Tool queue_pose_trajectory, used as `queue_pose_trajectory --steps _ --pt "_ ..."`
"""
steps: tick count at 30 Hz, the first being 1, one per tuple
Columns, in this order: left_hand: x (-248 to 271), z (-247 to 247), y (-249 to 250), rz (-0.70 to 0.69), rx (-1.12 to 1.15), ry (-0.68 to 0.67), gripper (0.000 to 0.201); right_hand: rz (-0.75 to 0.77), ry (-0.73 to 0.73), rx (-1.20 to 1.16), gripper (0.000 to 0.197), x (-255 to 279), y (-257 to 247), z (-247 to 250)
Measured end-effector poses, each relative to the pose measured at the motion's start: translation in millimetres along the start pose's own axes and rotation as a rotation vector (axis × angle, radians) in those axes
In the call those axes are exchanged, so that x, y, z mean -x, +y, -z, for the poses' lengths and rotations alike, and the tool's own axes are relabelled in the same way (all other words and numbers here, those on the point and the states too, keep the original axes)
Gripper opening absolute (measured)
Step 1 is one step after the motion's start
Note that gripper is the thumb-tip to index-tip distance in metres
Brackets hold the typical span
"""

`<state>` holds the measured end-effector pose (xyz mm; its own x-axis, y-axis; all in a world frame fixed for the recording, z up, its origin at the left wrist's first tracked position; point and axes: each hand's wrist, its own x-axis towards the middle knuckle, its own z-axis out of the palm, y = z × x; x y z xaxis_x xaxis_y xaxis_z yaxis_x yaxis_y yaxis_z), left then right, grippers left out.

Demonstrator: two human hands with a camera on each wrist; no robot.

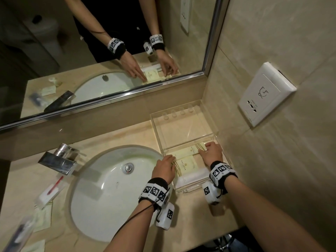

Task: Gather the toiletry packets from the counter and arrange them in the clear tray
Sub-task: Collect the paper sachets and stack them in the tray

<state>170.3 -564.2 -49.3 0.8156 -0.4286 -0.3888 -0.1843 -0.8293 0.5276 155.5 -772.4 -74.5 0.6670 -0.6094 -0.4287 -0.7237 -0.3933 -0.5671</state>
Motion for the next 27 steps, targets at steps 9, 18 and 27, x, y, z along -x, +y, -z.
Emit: queue_pose_trajectory --steps 9,18,27 --pt "-1.9 -4.6 -2.7 0.028 -0.094 -0.070 0.042 0.025 -0.022 -0.030 0.037 -0.6 3.1 6.8" --pt "14.1 4.0 1.4 -0.088 -0.001 0.073 0.028 0.171 -0.046 -0.140 0.025 29.6 -6.1 9.2" --pt "68.7 62.9 -36.4 0.104 0.301 0.223 0.018 0.514 -0.305 -0.299 0.017 88.9 -93.7 5.5"
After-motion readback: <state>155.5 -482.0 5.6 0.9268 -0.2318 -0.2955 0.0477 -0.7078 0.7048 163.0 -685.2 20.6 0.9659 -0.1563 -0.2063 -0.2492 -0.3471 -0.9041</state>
